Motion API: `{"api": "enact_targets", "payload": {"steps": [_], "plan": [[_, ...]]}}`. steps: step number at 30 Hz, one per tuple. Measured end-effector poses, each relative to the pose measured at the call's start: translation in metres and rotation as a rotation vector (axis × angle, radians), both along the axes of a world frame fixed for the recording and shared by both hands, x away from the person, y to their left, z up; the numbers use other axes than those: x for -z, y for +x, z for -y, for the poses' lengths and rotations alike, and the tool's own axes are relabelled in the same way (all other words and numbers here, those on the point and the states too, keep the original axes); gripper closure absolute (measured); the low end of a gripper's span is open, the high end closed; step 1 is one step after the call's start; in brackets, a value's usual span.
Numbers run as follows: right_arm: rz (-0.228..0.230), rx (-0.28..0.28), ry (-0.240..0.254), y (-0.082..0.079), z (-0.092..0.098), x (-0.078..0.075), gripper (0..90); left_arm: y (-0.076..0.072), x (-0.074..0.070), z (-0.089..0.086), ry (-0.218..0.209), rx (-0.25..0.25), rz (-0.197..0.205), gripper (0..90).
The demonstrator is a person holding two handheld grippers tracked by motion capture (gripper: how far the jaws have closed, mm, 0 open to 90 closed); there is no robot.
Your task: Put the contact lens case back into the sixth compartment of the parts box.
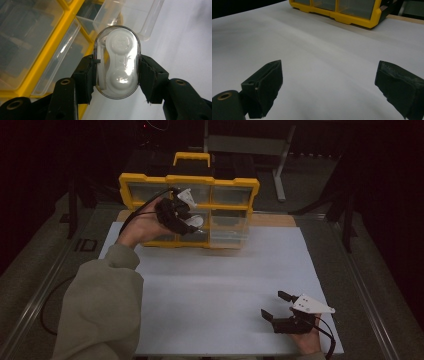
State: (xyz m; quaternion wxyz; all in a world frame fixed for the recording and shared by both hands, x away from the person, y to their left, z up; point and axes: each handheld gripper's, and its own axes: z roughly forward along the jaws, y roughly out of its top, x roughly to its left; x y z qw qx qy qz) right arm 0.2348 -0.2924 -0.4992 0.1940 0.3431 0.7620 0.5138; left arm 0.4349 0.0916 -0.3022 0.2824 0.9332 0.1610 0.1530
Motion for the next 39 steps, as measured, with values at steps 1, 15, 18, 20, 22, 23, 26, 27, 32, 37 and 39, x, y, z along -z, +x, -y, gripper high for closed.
{"api": "enact_targets", "payload": {"steps": [1, 15, 18, 20, 22, 23, 26, 27, 32, 37, 39], "plan": [[-0.007, 0.000, 0.005, 0.000, 0.000, 0.000, 7.8, 0.001, -0.001, 0.001, -0.001, -0.001, -0.003, 49.8], [-0.008, 0.002, 0.012, 0.000, 0.000, 0.000, 7.8, 0.008, -0.009, 0.015, 0.001, 0.008, 0.001, 49.8], [-0.012, 0.002, 0.011, 0.000, 0.000, 0.000, 7.8, 0.009, -0.010, 0.019, -0.004, 0.007, 0.001, 49.8], [-0.015, 0.001, 0.011, 0.000, 0.001, 0.000, 7.8, 0.010, -0.011, 0.022, -0.005, 0.008, -0.001, 49.8], [-0.014, 0.001, 0.013, 0.000, 0.001, -0.001, 7.8, 0.010, -0.011, 0.025, -0.009, 0.007, -0.002, 49.8], [-0.012, 0.000, 0.013, 0.000, 0.001, -0.001, 7.8, 0.010, -0.012, 0.027, -0.009, 0.008, -0.003, 49.8], [-0.013, -0.001, 0.011, 0.000, 0.000, -0.001, 7.8, 0.011, -0.011, 0.031, -0.015, 0.011, -0.004, 49.7], [-0.011, -0.003, 0.013, 0.000, 0.000, -0.001, 7.8, 0.012, -0.011, 0.033, -0.017, 0.014, -0.005, 49.7], [-0.013, 0.000, 0.012, 0.000, 0.001, -0.001, 7.8, 0.013, -0.009, 0.042, -0.018, 0.023, -0.008, 49.7], [-0.012, -0.003, 0.012, 0.000, 0.000, -0.001, 7.8, 0.015, -0.007, 0.050, -0.020, 0.026, -0.010, 49.7], [-0.010, -0.003, 0.012, 0.000, 0.000, -0.001, 7.8, 0.015, -0.005, 0.054, -0.022, 0.028, -0.013, 49.7]]}}
